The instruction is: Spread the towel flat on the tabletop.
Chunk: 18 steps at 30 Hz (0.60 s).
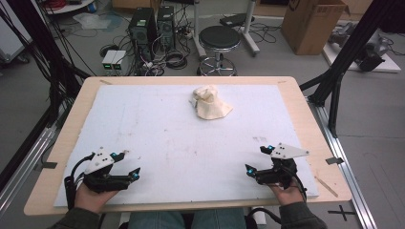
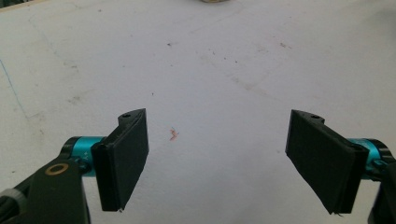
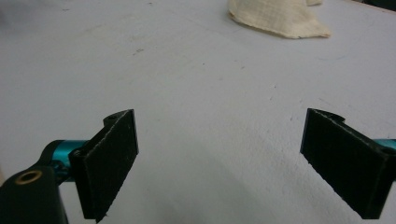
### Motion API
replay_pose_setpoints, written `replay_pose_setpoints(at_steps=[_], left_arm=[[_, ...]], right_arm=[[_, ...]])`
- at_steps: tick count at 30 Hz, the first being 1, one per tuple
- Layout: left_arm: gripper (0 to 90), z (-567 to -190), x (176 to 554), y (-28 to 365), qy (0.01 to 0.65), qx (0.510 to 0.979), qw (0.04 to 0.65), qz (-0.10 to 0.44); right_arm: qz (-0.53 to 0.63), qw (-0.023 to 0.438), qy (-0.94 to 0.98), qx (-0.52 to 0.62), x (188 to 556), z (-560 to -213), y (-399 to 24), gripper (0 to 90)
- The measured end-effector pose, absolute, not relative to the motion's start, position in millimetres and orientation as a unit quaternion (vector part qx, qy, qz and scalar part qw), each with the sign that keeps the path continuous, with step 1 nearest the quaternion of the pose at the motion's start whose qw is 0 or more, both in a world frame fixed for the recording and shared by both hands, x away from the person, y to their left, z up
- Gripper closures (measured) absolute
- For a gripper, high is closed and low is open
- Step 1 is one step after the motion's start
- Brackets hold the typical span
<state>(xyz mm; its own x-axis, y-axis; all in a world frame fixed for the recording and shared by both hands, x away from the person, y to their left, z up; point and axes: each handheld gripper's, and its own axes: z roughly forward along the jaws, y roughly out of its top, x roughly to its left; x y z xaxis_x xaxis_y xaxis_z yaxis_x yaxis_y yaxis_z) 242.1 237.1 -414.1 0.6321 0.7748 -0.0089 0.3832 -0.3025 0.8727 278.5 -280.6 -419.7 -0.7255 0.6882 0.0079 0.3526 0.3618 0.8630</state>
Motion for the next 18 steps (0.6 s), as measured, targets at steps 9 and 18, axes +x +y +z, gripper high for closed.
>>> replay_pose_setpoints(at_steps=[9, 18], left_arm=[[21.9, -414, 244, 236, 0.378, 0.775, 0.460, 0.212], [21.9, -411, 246, 234, 0.381, 0.767, 0.471, 0.210]], right_arm=[[0.467, 0.185, 0.803, 0.319, 285, -416, -280, 10.4], [0.463, 0.178, 0.810, 0.313, 299, -413, -270, 10.4]])
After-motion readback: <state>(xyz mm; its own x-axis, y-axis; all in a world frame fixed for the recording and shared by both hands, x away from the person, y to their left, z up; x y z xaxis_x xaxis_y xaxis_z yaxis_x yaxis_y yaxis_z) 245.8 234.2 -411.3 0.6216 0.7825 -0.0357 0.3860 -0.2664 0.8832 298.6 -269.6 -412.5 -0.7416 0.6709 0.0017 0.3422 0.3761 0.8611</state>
